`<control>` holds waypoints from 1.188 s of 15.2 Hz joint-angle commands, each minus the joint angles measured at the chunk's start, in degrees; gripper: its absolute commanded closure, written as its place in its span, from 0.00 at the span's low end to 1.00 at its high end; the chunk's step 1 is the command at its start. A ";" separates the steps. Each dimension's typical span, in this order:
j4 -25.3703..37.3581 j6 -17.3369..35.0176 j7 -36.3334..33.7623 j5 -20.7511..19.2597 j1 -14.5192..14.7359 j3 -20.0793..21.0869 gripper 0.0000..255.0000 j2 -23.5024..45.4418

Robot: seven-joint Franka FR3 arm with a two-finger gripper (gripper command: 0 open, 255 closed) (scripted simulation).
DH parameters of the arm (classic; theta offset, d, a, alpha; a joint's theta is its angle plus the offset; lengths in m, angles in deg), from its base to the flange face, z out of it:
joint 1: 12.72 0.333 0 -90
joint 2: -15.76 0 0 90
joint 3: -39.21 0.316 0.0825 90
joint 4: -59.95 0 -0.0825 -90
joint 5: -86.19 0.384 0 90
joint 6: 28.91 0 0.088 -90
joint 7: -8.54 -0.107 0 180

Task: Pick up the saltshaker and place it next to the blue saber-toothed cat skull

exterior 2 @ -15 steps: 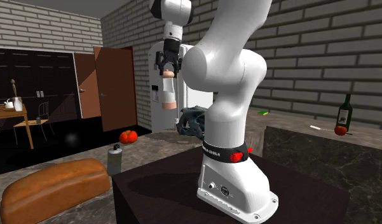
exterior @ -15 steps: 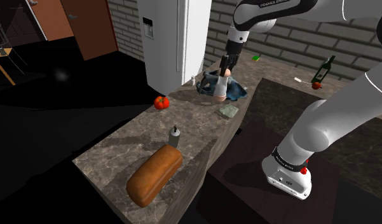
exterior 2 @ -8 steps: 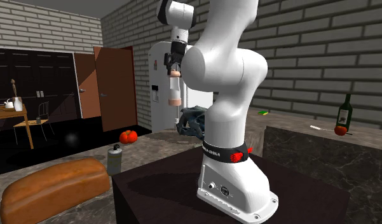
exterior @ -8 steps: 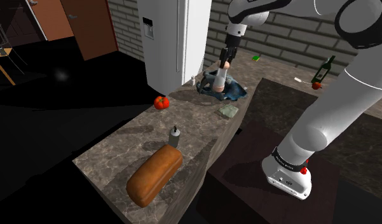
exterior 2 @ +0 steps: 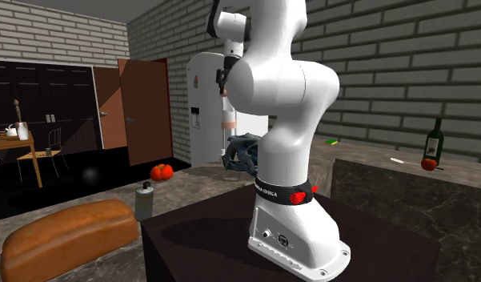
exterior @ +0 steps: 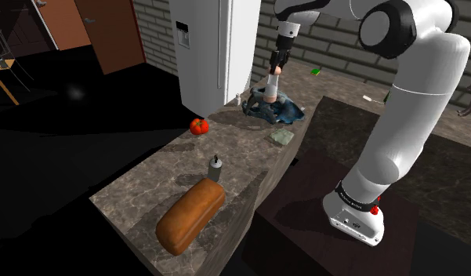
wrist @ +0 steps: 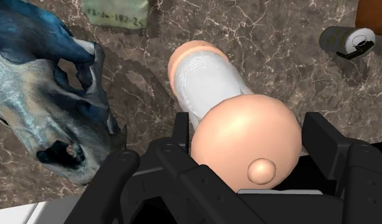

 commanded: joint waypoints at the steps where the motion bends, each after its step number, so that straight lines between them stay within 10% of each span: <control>1: 6.72 -2.33 2.02 1.56 -1.92 -0.49 1.00 5.03; 3: 14.16 -5.08 3.43 3.09 -4.10 -0.62 1.00 10.26; 18: 5.45 5.29 5.43 4.27 -3.72 0.05 1.00 12.22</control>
